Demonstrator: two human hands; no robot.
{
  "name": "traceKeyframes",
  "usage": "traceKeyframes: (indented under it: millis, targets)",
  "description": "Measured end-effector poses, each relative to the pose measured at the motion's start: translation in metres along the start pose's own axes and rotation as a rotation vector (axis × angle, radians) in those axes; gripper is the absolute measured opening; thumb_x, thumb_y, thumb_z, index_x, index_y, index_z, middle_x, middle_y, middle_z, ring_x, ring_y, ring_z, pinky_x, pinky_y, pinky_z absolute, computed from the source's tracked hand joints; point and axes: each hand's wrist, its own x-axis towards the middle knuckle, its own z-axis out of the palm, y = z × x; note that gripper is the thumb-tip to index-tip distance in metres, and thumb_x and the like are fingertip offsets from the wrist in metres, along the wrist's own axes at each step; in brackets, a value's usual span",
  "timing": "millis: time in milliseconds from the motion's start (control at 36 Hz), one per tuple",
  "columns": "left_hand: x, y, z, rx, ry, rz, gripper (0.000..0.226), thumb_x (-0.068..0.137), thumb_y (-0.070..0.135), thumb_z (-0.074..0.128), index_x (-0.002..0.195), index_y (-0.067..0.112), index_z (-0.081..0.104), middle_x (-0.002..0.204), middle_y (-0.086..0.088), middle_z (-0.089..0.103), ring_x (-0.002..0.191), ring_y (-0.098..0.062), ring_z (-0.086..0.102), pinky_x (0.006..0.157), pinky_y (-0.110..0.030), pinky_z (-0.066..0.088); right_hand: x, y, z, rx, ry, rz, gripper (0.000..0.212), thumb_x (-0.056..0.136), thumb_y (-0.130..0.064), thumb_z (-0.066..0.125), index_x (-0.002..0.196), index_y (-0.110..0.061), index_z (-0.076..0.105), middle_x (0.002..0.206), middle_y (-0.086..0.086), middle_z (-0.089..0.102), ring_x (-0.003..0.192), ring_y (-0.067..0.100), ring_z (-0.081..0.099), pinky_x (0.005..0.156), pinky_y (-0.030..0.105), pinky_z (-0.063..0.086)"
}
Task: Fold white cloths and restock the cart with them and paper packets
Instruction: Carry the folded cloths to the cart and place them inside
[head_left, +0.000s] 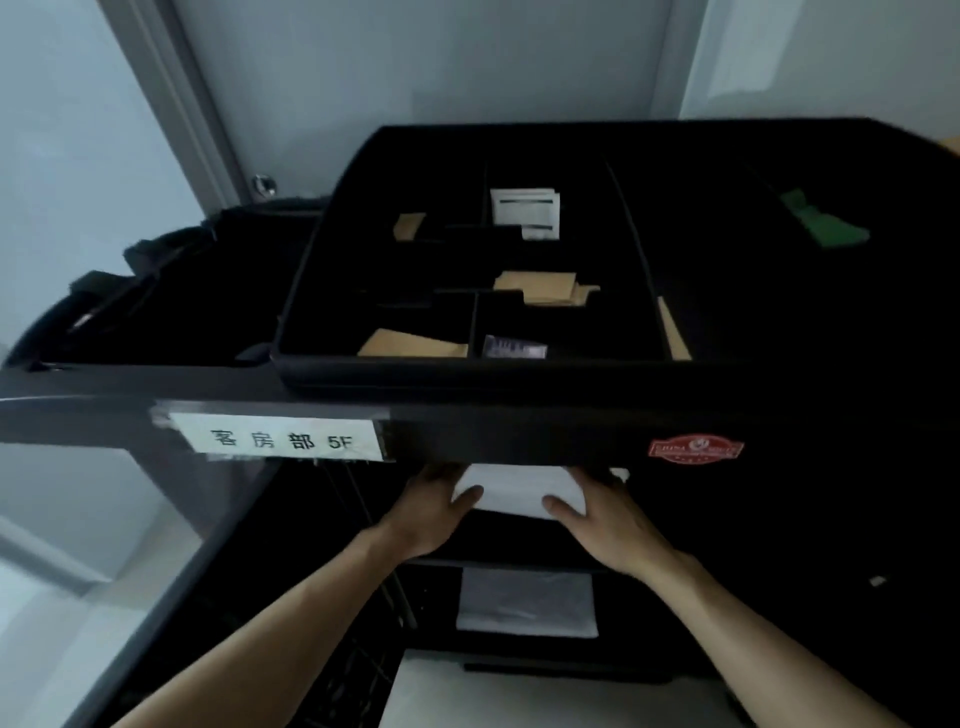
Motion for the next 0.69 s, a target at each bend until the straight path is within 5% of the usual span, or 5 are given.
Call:
traceKeyframes:
  millis: [194,361,444,556,694]
  targets:
    - [-0.049,0.021,-0.032,-0.33,-0.005,-0.135,0.045,0.103,0.035,0.051,0.14,0.011,0.054,0.143,-0.006,0.056,0.126,-0.011,0.052,0.092,-0.007,0.037,-0.013,-0.042,0.008,0.283,-0.144,-0.011,0.07,0.094,-0.056,0.054,0.154,-0.03,0.028,0.158,-0.005,0.032,0.145,0.013,0.031,0.112,0.026,0.028]
    - [-0.09,0.033,-0.075,-0.502,0.059,-0.145,0.035,0.101,0.044,0.049,0.124,0.024,0.067,0.117,0.009,0.069,0.108,-0.008,0.062,0.085,-0.018,0.044,-0.017,-0.104,0.007,0.496,-0.311,-0.105,0.058,0.092,-0.051,0.061,0.145,-0.036,0.042,0.145,-0.012,0.047,0.122,0.001,0.052,0.091,0.015,0.04]
    - [-0.117,0.031,-0.099,-0.544,0.119,-0.141,0.025,0.099,0.045,0.052,0.112,0.036,0.072,0.098,0.022,0.069,0.098,-0.002,0.064,0.092,-0.026,0.05,-0.024,-0.141,0.004,0.602,-0.318,-0.193,0.044,0.092,-0.045,0.062,0.134,-0.033,0.057,0.134,-0.014,0.059,0.127,0.008,0.053,0.101,0.026,0.042]
    - [-0.153,0.021,-0.126,-0.654,0.154,-0.13,0.029,0.101,0.038,0.053,0.117,0.025,0.073,0.109,0.005,0.074,0.107,-0.016,0.067,0.101,-0.044,0.05,-0.041,-0.181,-0.001,0.748,-0.29,-0.227,0.047,0.082,-0.042,0.062,0.127,-0.026,0.064,0.124,-0.009,0.067,0.119,0.009,0.06,0.098,0.031,0.05]
    - [-0.215,-0.011,-0.165,-0.785,0.204,-0.111,0.035,0.101,0.038,0.052,0.126,0.018,0.068,0.118,0.004,0.072,0.112,-0.009,0.066,0.102,-0.036,0.051,-0.052,-0.242,0.006,0.735,-0.329,-0.332,0.028,0.095,-0.027,0.063,0.122,-0.025,0.064,0.118,-0.008,0.07,0.11,0.008,0.065,0.096,0.035,0.054]
